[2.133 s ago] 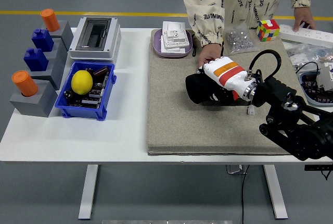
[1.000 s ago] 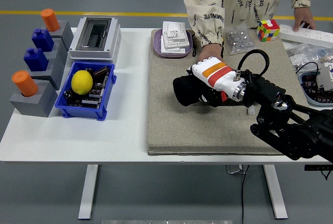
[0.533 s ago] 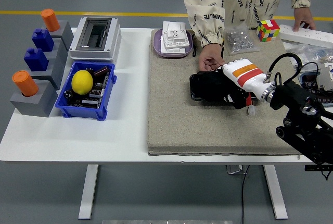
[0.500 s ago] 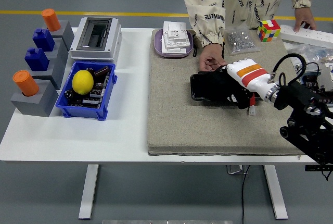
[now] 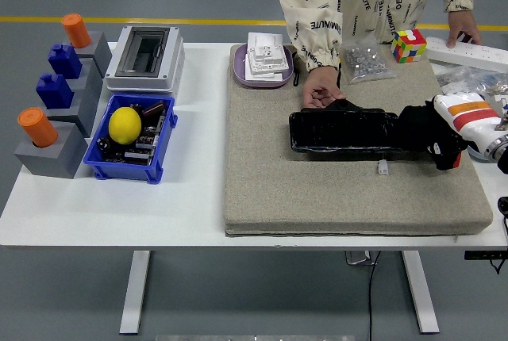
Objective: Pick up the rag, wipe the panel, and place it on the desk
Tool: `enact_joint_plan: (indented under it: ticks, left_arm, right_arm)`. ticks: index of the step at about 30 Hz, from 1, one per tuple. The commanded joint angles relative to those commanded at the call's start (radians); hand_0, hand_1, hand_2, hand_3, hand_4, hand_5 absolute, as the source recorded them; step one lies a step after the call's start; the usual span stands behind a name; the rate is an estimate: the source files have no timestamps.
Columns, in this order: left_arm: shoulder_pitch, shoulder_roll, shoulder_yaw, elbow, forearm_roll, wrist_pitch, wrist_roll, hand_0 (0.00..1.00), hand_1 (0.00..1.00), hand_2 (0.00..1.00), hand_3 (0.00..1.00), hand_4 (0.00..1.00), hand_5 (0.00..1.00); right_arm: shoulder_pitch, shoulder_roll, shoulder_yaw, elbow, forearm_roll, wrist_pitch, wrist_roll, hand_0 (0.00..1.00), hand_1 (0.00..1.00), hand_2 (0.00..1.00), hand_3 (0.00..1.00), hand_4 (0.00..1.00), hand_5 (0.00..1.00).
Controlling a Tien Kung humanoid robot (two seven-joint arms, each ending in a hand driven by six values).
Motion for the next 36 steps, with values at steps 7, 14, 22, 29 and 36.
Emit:
enact_joint_plan:
  ticks: [7,14,22,29,36]
  left_arm:
    - [0.006,-0.001,-0.003,0.000,0.003,0.000,0.002,0.642,0.691,0.731,0.565,0.591,0.466]
    - [0.009,0.000,0.001,0.000,0.003,-0.001,0.001,0.642,0.691,0.730,0.565,0.591,0.466]
    - [0.010,0.005,0.003,0.000,0.004,0.000,0.002,0.642,0.692,0.731,0.564,0.591,0.466]
    - [0.013,0.004,0.004,0.000,0.003,-0.001,0.002,0.642,0.692,0.732,0.565,0.591,0.465]
    - [0.015,0.004,0.000,0.000,0.007,0.000,0.003,0.642,0.691,0.732,0.565,0.592,0.467]
  right_arm:
    - [-0.020,-0.003,0.031,0.011,-0.009,0.000,-0.001,0.287,0.425,0.488,0.471,0.998,0.078]
    - [-0.026,-0.007,0.015,0.021,-0.010,0.006,-0.004,0.286,0.425,0.489,0.471,0.998,0.078]
    - [-0.031,-0.006,0.021,0.022,-0.008,0.014,-0.009,0.287,0.425,0.488,0.471,0.998,0.078]
    - [-0.034,-0.010,0.028,0.021,-0.009,0.019,-0.011,0.287,0.426,0.490,0.476,0.998,0.076]
    - [-0.030,-0.025,0.039,0.021,-0.011,0.017,-0.010,0.289,0.425,0.490,0.472,0.998,0.079]
